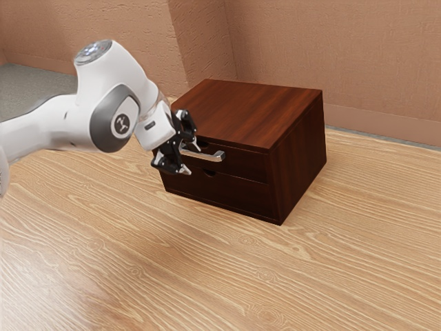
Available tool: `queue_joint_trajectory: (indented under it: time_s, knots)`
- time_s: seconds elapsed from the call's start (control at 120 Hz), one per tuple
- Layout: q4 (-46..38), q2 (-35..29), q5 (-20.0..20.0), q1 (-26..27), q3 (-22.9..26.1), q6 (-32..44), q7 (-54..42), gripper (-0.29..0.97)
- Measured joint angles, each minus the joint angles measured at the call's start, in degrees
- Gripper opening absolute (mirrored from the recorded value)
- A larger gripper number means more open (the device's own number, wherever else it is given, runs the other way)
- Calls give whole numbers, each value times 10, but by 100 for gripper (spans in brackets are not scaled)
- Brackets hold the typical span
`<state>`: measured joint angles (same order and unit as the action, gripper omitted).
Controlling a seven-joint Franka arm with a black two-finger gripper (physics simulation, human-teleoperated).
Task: Pull the drawer handle with one arm to open the drawer
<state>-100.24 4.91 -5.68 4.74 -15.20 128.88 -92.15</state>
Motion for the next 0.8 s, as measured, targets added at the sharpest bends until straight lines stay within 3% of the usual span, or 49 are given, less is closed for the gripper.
queue_joint_trajectory:
  time_s: [0.283, 0.483, 0.8]
  knots:
    - [-7, -4, -13, 2, -1, 13, -16, 3]
    - [-36, -17, -25, 3, -2, 26, -23, -3]
    - [-143, -113, -22, 2, 0, 40, -32, -7]
